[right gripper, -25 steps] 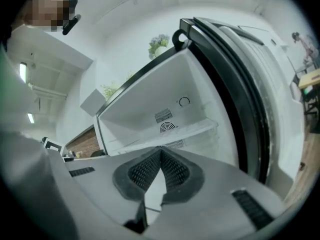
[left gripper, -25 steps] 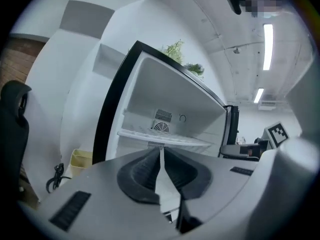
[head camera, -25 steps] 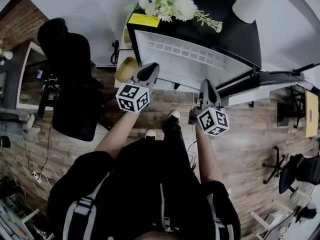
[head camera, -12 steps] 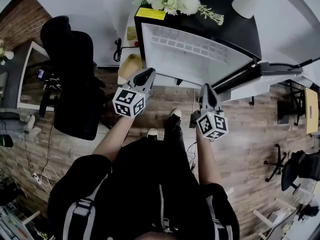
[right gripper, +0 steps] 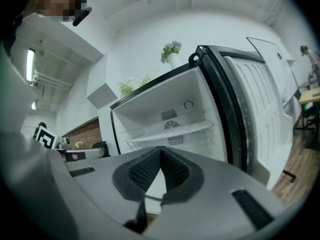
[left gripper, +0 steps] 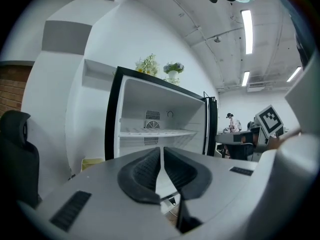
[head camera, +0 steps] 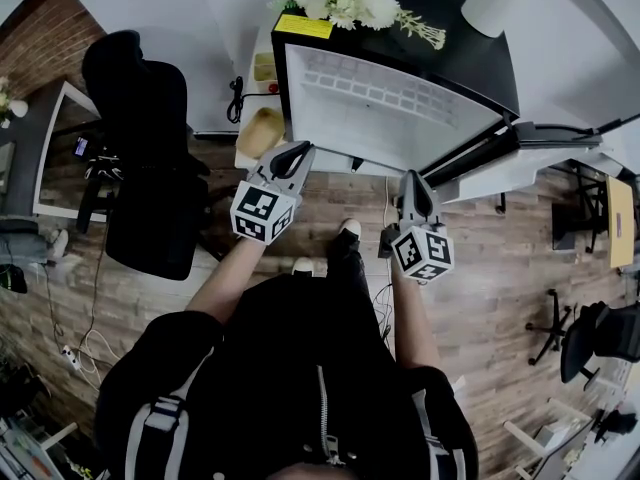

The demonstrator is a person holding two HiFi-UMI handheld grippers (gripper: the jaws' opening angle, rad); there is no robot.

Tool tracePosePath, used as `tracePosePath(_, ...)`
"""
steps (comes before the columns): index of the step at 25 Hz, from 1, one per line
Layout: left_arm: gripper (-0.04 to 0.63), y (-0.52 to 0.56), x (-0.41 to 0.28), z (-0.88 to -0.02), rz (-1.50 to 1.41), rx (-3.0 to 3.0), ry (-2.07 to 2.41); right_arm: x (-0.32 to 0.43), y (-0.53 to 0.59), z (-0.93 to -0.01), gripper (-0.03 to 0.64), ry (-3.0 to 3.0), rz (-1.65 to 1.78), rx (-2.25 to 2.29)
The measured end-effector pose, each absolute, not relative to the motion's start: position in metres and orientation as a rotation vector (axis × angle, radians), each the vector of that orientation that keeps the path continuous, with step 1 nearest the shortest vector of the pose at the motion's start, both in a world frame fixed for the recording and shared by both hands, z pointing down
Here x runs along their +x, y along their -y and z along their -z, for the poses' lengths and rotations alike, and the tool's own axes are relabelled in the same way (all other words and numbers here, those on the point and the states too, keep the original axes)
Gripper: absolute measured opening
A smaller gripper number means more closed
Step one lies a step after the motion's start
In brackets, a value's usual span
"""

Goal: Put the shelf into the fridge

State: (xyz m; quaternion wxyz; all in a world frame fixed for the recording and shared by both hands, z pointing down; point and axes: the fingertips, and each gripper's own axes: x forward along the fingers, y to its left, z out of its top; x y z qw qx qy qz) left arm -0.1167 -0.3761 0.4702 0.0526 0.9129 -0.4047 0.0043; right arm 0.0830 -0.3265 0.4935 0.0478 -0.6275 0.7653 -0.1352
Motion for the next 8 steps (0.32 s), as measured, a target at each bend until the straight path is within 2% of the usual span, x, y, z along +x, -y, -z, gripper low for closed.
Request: tracePosePath(8, 0.041, 0.3776, -0.1140, -0.4710, 0.002, 2.761, 1.217, 0.0815, 0.3266, -0.4915, 0.006, -2.352, 0.396, -1.917)
